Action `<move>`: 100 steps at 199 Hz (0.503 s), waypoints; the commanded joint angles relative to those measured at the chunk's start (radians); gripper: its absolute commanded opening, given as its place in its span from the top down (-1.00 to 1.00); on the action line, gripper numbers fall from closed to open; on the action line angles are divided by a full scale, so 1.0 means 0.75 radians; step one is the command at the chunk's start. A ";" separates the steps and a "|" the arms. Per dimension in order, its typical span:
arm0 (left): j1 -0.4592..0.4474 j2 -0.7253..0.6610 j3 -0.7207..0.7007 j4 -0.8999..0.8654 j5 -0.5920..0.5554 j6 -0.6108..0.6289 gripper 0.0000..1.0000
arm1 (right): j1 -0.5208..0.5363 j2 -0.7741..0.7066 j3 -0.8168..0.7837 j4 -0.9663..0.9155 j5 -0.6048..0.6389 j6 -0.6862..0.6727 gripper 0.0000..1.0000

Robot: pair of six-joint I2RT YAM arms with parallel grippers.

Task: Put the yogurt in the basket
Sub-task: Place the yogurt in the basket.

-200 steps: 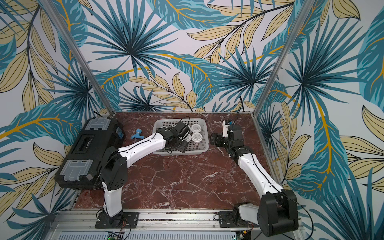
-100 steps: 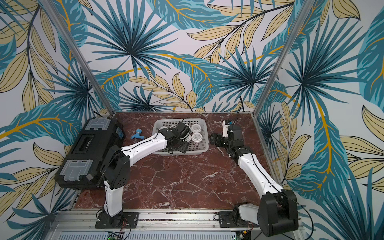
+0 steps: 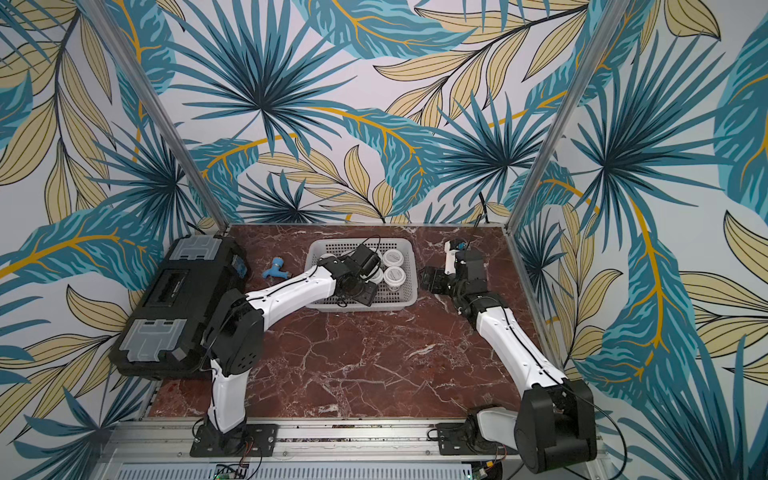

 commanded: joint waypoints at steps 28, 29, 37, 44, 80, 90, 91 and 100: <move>0.003 0.006 -0.038 -0.026 -0.023 0.004 -0.40 | -0.005 0.016 0.001 0.022 -0.016 -0.015 -0.83; 0.003 0.006 -0.039 -0.027 -0.023 0.003 -0.40 | -0.005 0.015 0.001 0.022 -0.016 -0.015 -0.83; 0.004 0.002 -0.039 -0.028 -0.024 0.002 -0.41 | -0.005 0.018 0.001 0.022 -0.016 -0.015 -0.83; 0.004 -0.001 -0.040 -0.030 -0.027 0.003 -0.42 | -0.005 0.017 0.001 0.022 -0.016 -0.015 -0.83; 0.005 -0.022 -0.039 -0.030 -0.011 0.004 -0.45 | -0.005 0.018 0.001 0.022 -0.019 -0.015 -0.82; 0.003 -0.035 -0.038 -0.025 0.006 -0.001 -0.45 | -0.005 0.018 0.002 0.022 -0.018 -0.016 -0.83; 0.003 -0.036 -0.038 -0.023 0.007 -0.001 -0.45 | -0.005 0.017 0.001 0.022 -0.019 -0.017 -0.83; 0.003 -0.052 -0.038 -0.017 0.021 -0.005 -0.46 | -0.005 0.018 0.002 0.022 -0.018 -0.016 -0.83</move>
